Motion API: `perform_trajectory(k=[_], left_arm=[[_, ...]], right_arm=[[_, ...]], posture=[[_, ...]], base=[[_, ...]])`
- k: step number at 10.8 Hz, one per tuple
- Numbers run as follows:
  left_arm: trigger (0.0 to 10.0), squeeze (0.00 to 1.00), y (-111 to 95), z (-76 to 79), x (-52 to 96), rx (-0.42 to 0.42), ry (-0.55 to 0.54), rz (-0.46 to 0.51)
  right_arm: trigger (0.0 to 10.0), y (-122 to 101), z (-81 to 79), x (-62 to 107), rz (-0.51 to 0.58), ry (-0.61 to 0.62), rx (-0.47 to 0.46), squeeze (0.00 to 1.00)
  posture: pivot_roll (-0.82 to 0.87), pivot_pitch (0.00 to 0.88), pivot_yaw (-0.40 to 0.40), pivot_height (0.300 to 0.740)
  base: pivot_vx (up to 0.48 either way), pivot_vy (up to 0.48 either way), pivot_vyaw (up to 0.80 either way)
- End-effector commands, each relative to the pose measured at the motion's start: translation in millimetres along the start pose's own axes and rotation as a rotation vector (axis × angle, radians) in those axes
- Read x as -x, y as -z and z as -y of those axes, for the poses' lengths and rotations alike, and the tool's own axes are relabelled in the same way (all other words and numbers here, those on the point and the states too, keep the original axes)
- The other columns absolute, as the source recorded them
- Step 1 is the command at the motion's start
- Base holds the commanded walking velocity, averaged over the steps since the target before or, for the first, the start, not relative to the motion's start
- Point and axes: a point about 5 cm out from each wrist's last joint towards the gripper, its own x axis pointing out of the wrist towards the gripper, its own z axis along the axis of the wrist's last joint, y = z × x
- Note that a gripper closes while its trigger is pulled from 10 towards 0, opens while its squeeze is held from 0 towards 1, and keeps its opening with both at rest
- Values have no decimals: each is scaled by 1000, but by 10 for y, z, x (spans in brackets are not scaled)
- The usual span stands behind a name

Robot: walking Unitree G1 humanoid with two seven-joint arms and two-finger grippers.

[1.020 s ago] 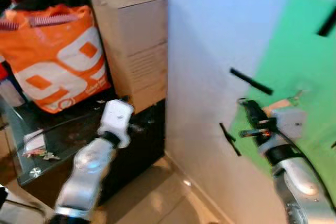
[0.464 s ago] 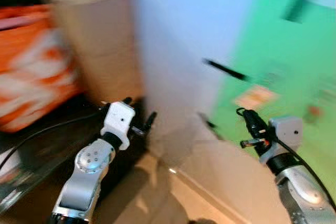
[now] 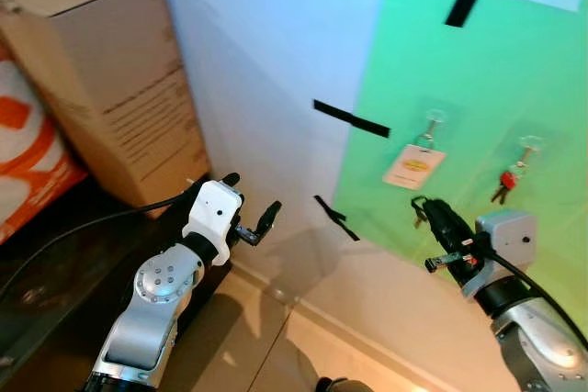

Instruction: Hang keys on a hook

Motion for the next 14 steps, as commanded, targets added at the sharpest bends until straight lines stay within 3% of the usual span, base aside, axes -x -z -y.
perform_trajectory(k=[1,4,8,10,14], left_arm=[[10000,0,-9,-6,-9,2,12,-2],[10000,0,-30,-23,-13,-4,9,10],[10000,0,-43,-25,-21,-14,45,7],[10000,0,-49,-53,-10,-25,62,1],[10000,0,-88,-45,32,32,105,48]], right_arm=[[10000,-37,-13,21,24,-20,-1,0],[10000,-4,-45,11,24,1,-41,0],[10000,28,-121,52,25,-5,-51,0],[10000,19,-189,60,25,-63,-25,0],[10000,-112,-283,-12,67,-166,13,0]], posture=[[-107,0,17,740],[-104,0,29,740],[-99,0,63,740],[-87,0,80,740],[-84,5,65,740]], base=[[0,0,-788],[0,0,-788],[0,-465,-781],[0,-420,-781],[0,0,-147]])
